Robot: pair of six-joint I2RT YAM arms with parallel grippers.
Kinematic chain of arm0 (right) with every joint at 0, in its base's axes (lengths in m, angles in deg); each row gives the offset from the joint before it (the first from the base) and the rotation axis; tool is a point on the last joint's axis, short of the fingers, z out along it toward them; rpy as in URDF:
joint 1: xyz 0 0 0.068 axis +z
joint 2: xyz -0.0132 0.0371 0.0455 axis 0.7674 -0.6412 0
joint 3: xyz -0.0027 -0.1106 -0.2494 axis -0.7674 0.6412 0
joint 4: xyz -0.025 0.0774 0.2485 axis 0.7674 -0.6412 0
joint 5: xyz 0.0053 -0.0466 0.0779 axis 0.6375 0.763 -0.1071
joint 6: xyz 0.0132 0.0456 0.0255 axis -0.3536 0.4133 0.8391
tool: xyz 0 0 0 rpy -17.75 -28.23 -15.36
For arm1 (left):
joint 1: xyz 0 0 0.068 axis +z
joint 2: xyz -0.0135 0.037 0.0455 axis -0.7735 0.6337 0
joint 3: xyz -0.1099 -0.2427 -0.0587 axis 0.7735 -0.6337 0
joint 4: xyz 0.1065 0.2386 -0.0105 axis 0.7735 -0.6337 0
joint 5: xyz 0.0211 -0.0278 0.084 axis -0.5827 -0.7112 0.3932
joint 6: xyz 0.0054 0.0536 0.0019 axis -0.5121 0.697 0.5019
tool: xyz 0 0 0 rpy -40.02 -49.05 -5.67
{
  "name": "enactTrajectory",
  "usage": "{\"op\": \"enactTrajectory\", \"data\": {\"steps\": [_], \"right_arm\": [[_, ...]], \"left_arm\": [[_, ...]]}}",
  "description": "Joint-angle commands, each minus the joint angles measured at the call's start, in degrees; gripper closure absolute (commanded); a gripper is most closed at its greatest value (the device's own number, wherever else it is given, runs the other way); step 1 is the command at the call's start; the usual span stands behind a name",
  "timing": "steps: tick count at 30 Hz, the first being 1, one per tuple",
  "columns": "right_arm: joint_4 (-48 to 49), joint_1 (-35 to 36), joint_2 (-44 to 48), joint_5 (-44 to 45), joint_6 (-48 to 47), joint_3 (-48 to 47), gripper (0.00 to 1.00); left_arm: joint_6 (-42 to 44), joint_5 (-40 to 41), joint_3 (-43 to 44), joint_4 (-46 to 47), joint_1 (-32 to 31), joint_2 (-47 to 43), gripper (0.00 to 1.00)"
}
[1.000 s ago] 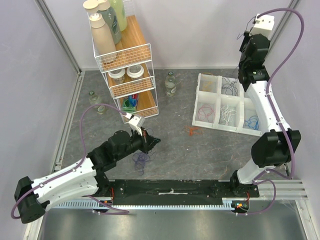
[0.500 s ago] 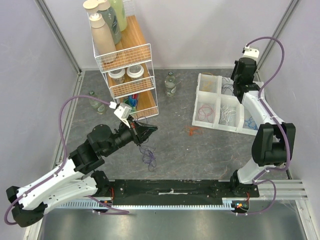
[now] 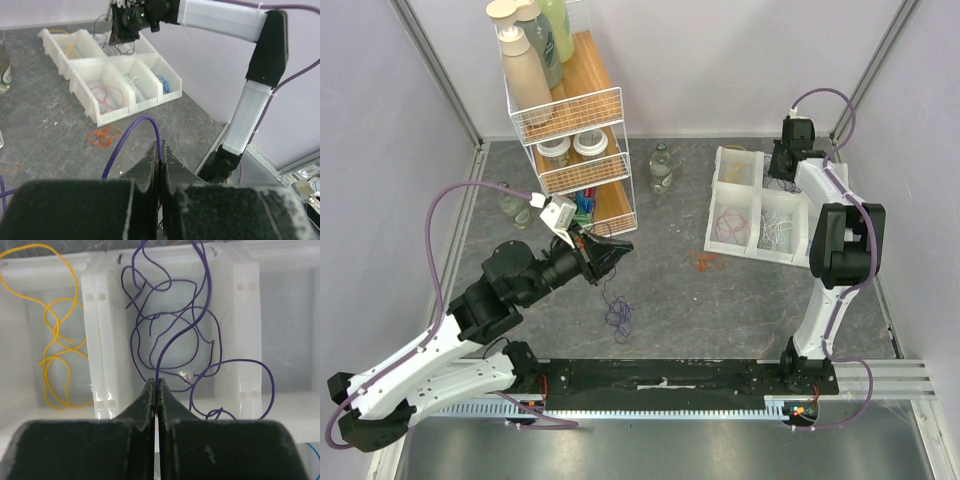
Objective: Untangle the cables
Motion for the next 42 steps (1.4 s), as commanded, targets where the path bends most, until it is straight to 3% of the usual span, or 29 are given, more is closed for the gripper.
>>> {"op": "enactTrajectory", "data": {"steps": [1, 6, 12, 18, 23, 29, 32, 37, 40, 42], "right_arm": [[-5.5, -0.1, -0.1, -1.9, 1.4, -5.6, 0.96], [-9.2, -0.1, 3.4, -4.4, 0.3, -8.7, 0.55], [-12.7, 4.5, 11.7, 0.2, -1.7, -7.5, 0.29], [-13.0, 10.2, 22.1, -3.2, -2.4, 2.3, 0.27], [-2.8, 24.0, 35.4, -23.5, -1.2, 21.6, 0.28], [14.8, 44.0, 49.2, -34.5, -2.3, 42.6, 0.21], [22.5, 52.9, 48.9, -33.7, 0.8, 47.5, 0.20], [38.7, 61.4, 45.9, -28.7, 6.4, 52.7, 0.20], [40.4, 66.0, 41.1, -21.7, 5.6, 50.5, 0.21], [39.2, 68.3, 38.5, -17.5, 5.0, 47.8, 0.28]], "left_arm": [[3.1, -2.2, 5.5, 0.9, -0.2, 0.9, 0.98], [3.3, -1.6, 7.1, 0.5, -0.1, 1.5, 0.98], [0.4, 3.7, 6.8, -1.2, -0.1, 2.2, 0.98], [-1.6, 6.6, 8.1, -2.6, -0.1, 4.3, 0.98], [-2.9, 11.4, 9.5, -5.2, -0.1, 5.5, 0.98], [-5.5, 12.8, 10.2, -6.7, 0.0, 4.5, 0.98], [-6.5, 12.6, 10.8, -6.8, -0.1, 3.8, 0.98], [-7.4, 12.1, 12.9, -7.9, -0.1, 3.1, 0.98], [-8.4, 11.4, 14.0, -8.6, -0.1, 2.8, 0.98], [-8.7, 11.0, 14.4, -8.6, -0.1, 2.7, 0.98]]}}
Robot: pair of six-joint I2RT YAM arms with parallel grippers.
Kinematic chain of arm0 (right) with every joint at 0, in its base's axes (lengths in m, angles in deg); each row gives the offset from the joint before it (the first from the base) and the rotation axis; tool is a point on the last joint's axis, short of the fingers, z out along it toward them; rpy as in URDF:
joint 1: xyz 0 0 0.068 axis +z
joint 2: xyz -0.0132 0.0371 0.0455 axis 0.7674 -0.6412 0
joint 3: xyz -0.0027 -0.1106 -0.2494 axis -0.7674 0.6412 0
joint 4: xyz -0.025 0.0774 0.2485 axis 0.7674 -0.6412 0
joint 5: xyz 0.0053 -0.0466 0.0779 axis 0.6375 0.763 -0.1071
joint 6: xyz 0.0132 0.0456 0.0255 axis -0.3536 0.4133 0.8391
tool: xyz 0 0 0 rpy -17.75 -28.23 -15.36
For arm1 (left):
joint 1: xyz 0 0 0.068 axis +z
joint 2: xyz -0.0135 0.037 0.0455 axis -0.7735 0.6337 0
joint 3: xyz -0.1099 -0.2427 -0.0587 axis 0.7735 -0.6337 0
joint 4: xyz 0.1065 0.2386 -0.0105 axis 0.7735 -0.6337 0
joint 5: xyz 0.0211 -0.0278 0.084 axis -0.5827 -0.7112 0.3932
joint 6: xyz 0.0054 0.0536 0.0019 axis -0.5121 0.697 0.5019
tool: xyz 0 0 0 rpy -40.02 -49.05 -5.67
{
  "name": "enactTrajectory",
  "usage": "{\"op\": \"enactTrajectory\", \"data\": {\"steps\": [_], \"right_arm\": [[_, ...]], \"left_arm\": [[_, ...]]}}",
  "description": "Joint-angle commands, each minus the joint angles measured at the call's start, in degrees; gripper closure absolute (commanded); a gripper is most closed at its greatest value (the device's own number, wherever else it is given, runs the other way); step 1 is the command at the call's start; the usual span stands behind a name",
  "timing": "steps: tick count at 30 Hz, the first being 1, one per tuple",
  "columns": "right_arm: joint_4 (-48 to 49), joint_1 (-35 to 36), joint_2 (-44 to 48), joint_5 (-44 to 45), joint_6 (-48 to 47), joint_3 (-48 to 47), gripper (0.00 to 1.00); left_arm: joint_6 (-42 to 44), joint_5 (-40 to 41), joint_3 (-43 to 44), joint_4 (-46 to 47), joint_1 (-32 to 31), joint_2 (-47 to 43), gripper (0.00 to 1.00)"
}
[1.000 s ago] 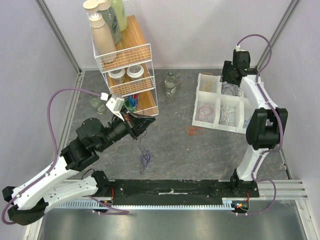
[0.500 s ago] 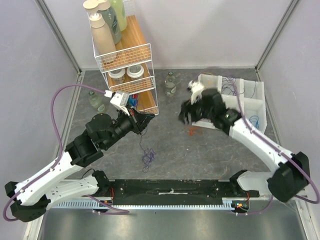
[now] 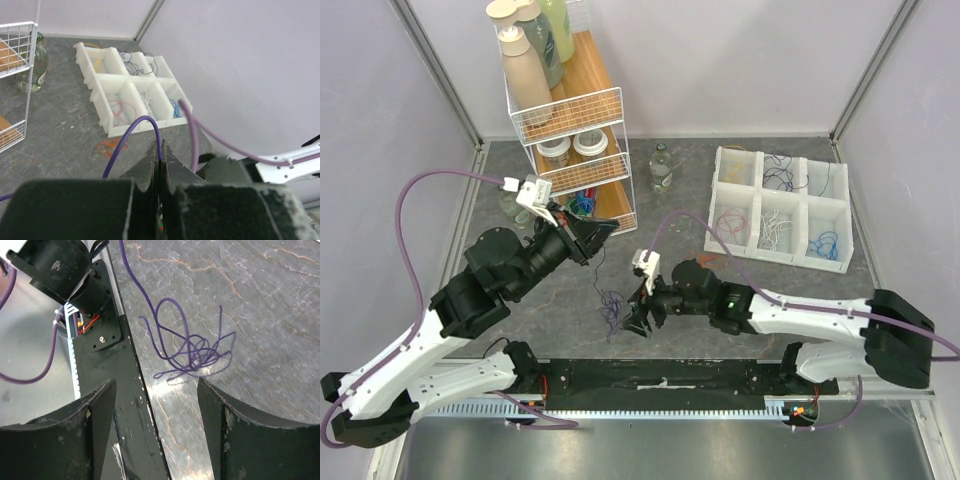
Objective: Untangle the cables
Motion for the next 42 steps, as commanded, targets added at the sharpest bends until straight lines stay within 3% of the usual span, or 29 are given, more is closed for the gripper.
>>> {"op": "enactTrajectory", "data": {"steps": [1, 5, 9, 11, 22, 25, 27, 30, 33, 38, 42], "right_arm": [[6.6, 4.4, -5.3, 12.2, 0.7, -5.4, 0.30], [2.7, 4.5, -4.6, 18.2, -1.2, -7.1, 0.47], [0.5, 4.5, 0.6, 23.2, -2.6, -6.6, 0.95], [-1.3, 4.5, 3.2, 24.5, -3.0, -6.6, 1.00], [-13.0, 4.2, 12.6, 34.7, -1.2, -6.8, 1.00], [-19.3, 0.2, 10.5, 41.7, 4.9, -9.4, 1.00], [-26.5, -11.4, 7.7, 41.6, 11.2, -12.4, 0.87], [-28.5, -27.1, 5.1, 34.3, 12.5, -15.4, 0.64], [-29.3, -36.7, 1.1, 39.9, 10.5, -21.5, 0.39], [-30.4, -55.4, -14.3, 36.8, 9.2, -33.7, 0.33], [-31.6, -66.3, -28.5, 34.8, 6.4, -43.6, 0.32]], "left_arm": [[-2.8, -0.1, 3.1, -0.1, -0.1, -0.8, 0.98], [-2.9, -0.3, 3.6, -1.4, -0.1, -1.3, 0.98], [-2.6, -0.1, 3.0, -1.3, -0.1, -2.0, 0.98], [-1.8, 0.0, 2.8, -1.3, -0.1, -2.2, 0.98], [2.3, 1.1, 1.5, -1.1, -0.1, -2.2, 0.98], [2.7, 0.8, 1.2, -0.8, -0.1, -1.9, 0.98], [2.6, 0.5, 0.4, -0.8, -0.1, -1.3, 0.98], [1.8, -0.7, -1.7, -0.5, -0.1, -0.4, 0.99], [0.8, -3.3, -4.0, -0.1, -0.1, 0.9, 0.98], [0.4, -8.0, -6.8, 0.4, -0.1, 1.5, 0.98], [2.0, -9.5, -9.4, 1.8, -0.1, -0.4, 0.98]]}}
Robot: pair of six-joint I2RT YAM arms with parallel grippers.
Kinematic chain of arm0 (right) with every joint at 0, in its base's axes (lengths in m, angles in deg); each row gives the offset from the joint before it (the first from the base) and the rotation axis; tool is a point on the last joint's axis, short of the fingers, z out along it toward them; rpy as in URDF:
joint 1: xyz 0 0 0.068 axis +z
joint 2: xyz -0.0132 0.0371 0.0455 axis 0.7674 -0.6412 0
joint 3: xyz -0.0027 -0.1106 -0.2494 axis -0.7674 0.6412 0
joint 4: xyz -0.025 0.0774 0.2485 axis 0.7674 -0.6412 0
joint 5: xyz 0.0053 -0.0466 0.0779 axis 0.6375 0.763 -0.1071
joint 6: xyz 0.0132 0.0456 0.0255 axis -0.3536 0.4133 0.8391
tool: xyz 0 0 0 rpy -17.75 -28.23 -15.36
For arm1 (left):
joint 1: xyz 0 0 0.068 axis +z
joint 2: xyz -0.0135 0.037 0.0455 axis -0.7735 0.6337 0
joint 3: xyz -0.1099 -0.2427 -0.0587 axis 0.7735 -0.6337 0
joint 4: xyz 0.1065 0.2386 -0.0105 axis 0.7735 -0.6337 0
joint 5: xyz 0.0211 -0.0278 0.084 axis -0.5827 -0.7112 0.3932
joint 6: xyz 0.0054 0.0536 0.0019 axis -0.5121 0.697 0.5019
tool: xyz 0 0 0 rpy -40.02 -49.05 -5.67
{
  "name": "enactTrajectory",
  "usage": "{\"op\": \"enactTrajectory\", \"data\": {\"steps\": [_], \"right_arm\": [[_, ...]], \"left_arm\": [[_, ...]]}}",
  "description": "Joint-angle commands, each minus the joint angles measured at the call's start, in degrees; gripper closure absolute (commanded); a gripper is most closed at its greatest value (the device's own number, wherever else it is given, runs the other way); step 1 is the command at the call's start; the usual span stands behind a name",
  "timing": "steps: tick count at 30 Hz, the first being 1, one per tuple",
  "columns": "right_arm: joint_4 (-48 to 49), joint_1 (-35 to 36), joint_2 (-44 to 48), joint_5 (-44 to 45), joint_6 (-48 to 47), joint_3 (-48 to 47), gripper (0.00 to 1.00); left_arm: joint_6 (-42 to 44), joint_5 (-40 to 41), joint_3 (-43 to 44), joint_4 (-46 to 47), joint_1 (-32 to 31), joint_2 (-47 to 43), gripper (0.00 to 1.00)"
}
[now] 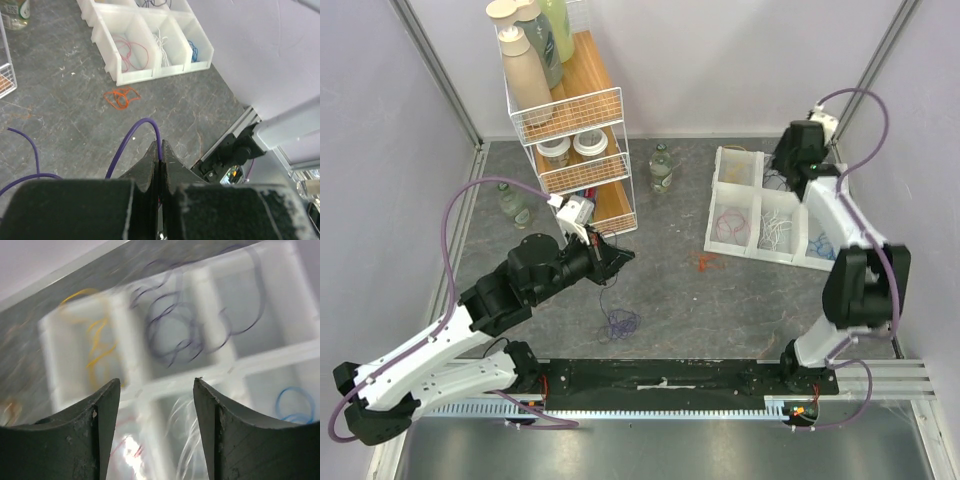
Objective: Untangle the cables
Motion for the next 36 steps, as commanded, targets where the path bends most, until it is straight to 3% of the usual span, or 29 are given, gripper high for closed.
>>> {"op": "enactTrajectory", "data": {"steps": [1, 8, 14, 18, 22, 27, 30, 34, 36], "right_arm": [[-3.0, -10.9, -12.9, -1.3, -2.6, -10.2, 0.32], [-3.4, -17.8, -27.5, -1.7, -9.2, -20.7, 0.38], [-2.5, -19.2, -31.9, 0.3, -13.7, -25.2, 0.40], [-2.5, -20.4, -37.6, -2.9, -14.4, -29.8, 0.49], [-2.5, -20.4, -40.9, -1.9, -15.9, -32.6, 0.42], [-3.3, -20.5, -44.5, -1.2, -18.7, -36.6, 0.41], [-4.6, -20.5, -46.6, -4.0, -18.8, -39.1, 0.55], [-5.0, -20.4, -44.1, -8.8, -19.1, -40.9, 0.93], [-5.2, -19.8, -40.1, -9.4, -18.4, -40.2, 1.00]], "left_arm": [[1.8, -3.5, -2.2, 3.9, 0.0, -3.1, 0.98], [5.0, -7.0, -5.2, 6.0, 0.1, -3.8, 0.98], [7.6, -9.0, -5.5, 7.3, 0.0, -1.9, 0.99], [8.3, -10.4, -6.0, 8.4, 0.1, -1.0, 0.98], [8.5, -10.4, -6.2, 8.2, 0.0, -1.0, 0.98], [7.9, -10.1, -6.7, 8.4, 0.0, -1.0, 0.98], [7.2, -10.5, -6.6, 8.7, 0.0, -0.5, 0.98], [6.1, -11.6, -6.1, 8.6, 0.0, 0.1, 0.98], [5.2, -11.5, -6.1, 8.7, 0.1, 0.0, 0.99]]}}
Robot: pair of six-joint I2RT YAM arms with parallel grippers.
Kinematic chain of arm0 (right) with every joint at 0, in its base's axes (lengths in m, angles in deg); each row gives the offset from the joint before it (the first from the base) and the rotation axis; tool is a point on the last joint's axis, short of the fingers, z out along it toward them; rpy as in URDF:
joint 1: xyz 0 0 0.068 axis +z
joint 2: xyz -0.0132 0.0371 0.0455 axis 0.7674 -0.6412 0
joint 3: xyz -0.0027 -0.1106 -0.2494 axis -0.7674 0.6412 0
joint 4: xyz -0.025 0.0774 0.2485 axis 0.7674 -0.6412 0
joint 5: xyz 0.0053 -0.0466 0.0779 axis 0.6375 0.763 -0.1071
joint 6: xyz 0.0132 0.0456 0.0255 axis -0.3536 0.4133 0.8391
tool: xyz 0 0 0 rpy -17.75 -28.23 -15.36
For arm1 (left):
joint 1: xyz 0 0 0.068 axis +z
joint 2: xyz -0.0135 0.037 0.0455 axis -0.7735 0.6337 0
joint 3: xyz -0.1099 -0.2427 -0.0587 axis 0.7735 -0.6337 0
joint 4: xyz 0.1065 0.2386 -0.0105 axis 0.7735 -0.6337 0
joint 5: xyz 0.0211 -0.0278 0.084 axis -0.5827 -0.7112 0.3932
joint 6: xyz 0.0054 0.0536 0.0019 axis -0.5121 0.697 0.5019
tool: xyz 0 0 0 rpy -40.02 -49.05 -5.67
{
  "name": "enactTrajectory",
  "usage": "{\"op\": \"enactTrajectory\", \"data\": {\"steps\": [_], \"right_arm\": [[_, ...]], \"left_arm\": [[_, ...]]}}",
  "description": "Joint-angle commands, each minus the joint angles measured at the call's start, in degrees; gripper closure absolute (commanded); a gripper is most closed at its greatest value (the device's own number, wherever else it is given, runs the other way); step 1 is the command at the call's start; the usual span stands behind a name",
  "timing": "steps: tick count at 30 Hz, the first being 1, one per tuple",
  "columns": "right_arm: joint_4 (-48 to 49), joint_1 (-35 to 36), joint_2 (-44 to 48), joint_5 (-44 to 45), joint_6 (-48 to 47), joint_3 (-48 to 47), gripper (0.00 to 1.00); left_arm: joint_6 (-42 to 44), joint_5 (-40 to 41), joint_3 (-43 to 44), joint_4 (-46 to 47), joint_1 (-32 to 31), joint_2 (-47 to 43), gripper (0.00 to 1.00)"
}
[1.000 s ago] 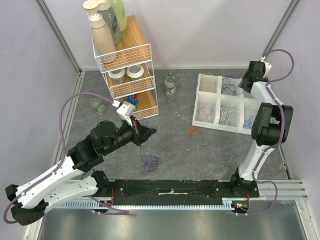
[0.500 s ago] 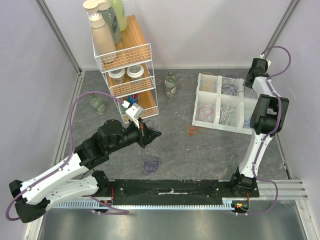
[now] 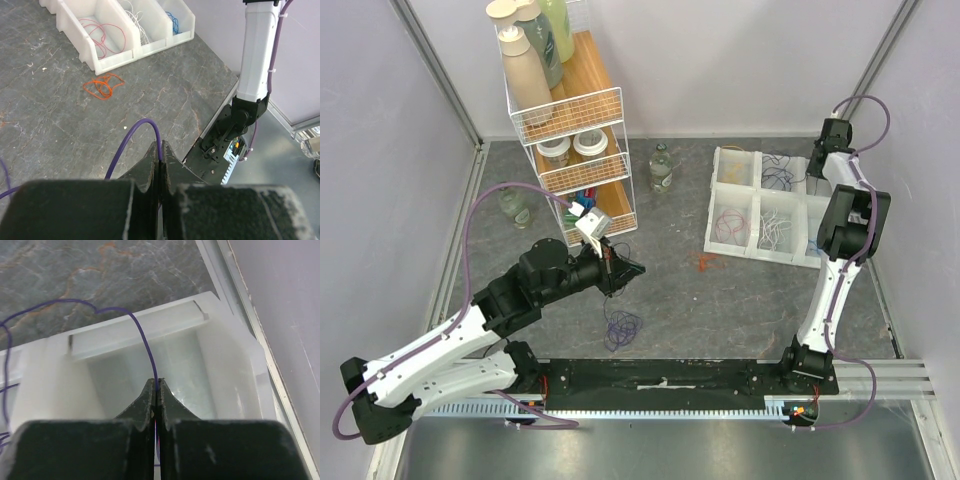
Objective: Untangle the cables
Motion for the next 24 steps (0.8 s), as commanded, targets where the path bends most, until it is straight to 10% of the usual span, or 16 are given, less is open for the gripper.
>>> {"op": "enactTrajectory", "data": {"steps": [1, 24], "right_arm": [[-0.3, 1.1, 8.9, -3.7, 0.3, -2.6, 1.00], [1.0, 12.9, 28.0, -5.7, 4.8, 19.6, 1.00]], "left_arm": [[-1.0, -1.3, 0.3, 2.6, -0.2, 0.1, 0.98], [-5.2, -0.3, -2.3, 2.2, -0.1, -2.4, 0.98]]}}
